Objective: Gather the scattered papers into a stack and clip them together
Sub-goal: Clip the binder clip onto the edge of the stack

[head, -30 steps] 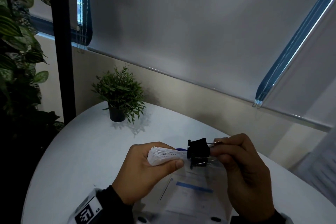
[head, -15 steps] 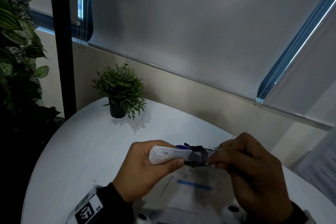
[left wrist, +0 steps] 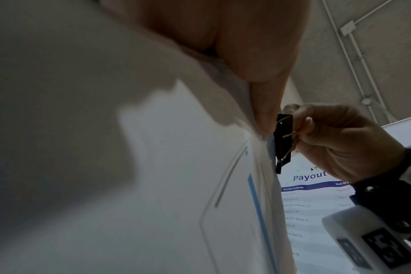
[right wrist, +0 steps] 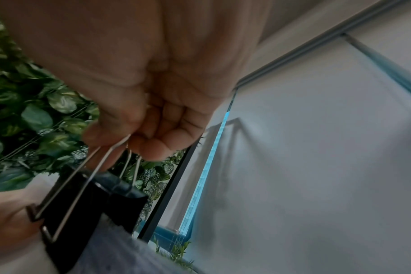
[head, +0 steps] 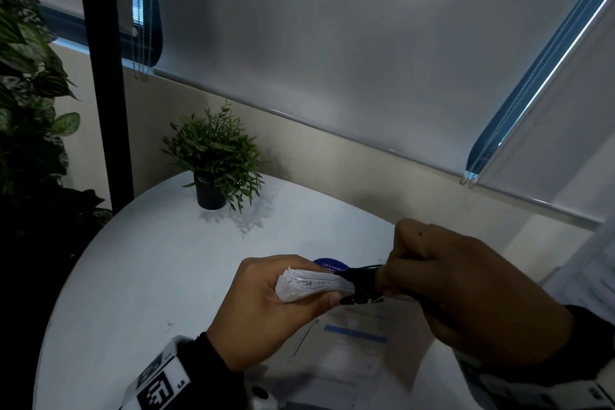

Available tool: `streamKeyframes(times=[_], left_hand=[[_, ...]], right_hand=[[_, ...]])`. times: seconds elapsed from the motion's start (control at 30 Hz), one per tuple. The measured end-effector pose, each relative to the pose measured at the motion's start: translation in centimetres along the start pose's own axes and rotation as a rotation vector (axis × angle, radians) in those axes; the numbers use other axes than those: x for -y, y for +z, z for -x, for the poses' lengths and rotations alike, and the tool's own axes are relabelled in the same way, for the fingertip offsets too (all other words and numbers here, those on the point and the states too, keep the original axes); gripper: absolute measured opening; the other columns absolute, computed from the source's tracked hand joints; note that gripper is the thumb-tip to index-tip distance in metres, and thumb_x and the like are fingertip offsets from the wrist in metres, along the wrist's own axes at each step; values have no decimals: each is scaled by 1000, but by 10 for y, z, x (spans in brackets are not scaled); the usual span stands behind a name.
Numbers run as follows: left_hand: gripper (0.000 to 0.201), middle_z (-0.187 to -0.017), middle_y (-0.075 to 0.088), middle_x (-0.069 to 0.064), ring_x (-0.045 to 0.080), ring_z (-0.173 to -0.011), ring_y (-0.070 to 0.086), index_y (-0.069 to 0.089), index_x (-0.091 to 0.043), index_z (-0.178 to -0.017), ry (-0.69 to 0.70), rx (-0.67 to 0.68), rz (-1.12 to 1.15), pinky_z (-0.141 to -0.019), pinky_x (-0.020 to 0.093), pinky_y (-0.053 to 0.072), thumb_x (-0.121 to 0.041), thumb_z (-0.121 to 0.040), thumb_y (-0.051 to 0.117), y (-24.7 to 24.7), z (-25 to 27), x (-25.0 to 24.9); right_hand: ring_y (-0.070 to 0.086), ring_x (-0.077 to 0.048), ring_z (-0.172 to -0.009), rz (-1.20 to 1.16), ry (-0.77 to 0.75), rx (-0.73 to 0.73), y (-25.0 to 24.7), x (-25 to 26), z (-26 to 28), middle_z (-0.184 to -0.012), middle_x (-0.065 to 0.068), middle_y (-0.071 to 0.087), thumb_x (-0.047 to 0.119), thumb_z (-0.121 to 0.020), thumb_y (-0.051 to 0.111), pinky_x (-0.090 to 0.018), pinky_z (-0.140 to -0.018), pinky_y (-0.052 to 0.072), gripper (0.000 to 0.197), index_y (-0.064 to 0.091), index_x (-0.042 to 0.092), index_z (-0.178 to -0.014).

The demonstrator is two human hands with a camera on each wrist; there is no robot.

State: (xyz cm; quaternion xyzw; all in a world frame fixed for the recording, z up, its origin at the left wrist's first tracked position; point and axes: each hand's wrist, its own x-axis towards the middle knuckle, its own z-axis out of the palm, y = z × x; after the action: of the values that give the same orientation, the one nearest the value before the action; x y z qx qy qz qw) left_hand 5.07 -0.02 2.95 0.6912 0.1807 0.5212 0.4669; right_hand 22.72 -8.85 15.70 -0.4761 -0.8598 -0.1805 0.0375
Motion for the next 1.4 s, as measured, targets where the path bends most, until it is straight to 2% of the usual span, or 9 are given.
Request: streamKeyframes(times=[0.13, 0.33, 0.47, 0.6, 0.87, 1.03, 1.17, 1.3, 1.4], left_hand=[[23, -81, 75, -8, 13, -73, 71, 77, -21, -84, -22, -8, 15, -64, 19, 54, -37, -68, 78, -1, 0, -1], [23, -81, 76, -2, 14, -73, 72, 77, -20, -81, -69, -58, 104, -64, 19, 54, -35, -63, 78, -3, 2, -1], [19, -78, 76, -4, 12, -72, 72, 77, -23, -79, -114, -100, 131, -61, 15, 52, -30, -64, 86, -6, 1, -4], [20, -79, 77, -3, 12, -72, 73, 78, -21, -80, -106, -104, 121, -62, 16, 53, -22, -61, 86, -10, -3, -4], [23, -78, 76, -5, 10, -70, 72, 77, -26, -79, -81, -107, 116, -60, 15, 53, -37, -59, 76, -7, -1, -11], [21, -78, 76, -7, 9, -70, 72, 78, -28, -78, -55, -98, 109, -61, 14, 53, -36, -58, 76, -3, -2, -14], [22, -77, 76, -6, 8, -69, 72, 77, -28, -77, -25, -99, 98, -60, 14, 53, -37, -57, 76, -8, -6, -17], [33, -75, 76, -4, 8, -66, 71, 78, -26, -74, -15, -169, 110, -58, 15, 53, -44, -47, 82, -25, -18, -24], [29, -69, 74, -2, 9, -60, 68, 78, -24, -71, -56, -233, 242, -53, 19, 54, -45, -52, 83, -32, -36, -33]], right_hand=[[47, -10, -52, 10, 2, 118, -2, -4, -5, -72, 4, 52, 13, -69, 47, -9, -50, 15, 22, 66, 23, -73], [53, -6, -60, -152, 75, 178, 4, -4, -9, -83, 9, 52, 21, -75, 58, -20, -47, 44, 12, 67, 29, -76], [51, 3, -100, -391, 146, 60, 3, -7, -10, -114, 15, 51, 49, -85, 47, -12, -82, 42, 30, 64, 35, -105], [59, -1, -97, -526, 176, -281, 10, -7, -12, -103, 7, 63, 27, -89, 53, -11, -83, 42, 22, 72, 19, -97], [49, 2, -114, -561, 286, 145, 35, 1, -17, -125, 20, 52, 60, -59, 74, -21, -96, 43, 79, 51, 32, -129], [59, -3, -87, -286, 347, 214, 40, 9, -19, -100, 15, 67, 59, -66, 72, -30, -82, 48, 68, 41, 43, -125], [47, 16, -104, -395, 425, 49, 27, 0, -3, -112, 30, 55, 68, -59, 68, -5, -106, 13, 85, 30, 51, -133], [52, 16, -108, -811, 691, -366, 30, -16, 42, -119, 30, 56, 54, -37, 81, 0, -88, 37, 111, 32, 41, -136], [61, 13, -95, -1291, 845, -265, 53, -5, 56, -108, 24, 66, 48, -20, 93, -7, -70, 50, 123, 38, 33, -128]])
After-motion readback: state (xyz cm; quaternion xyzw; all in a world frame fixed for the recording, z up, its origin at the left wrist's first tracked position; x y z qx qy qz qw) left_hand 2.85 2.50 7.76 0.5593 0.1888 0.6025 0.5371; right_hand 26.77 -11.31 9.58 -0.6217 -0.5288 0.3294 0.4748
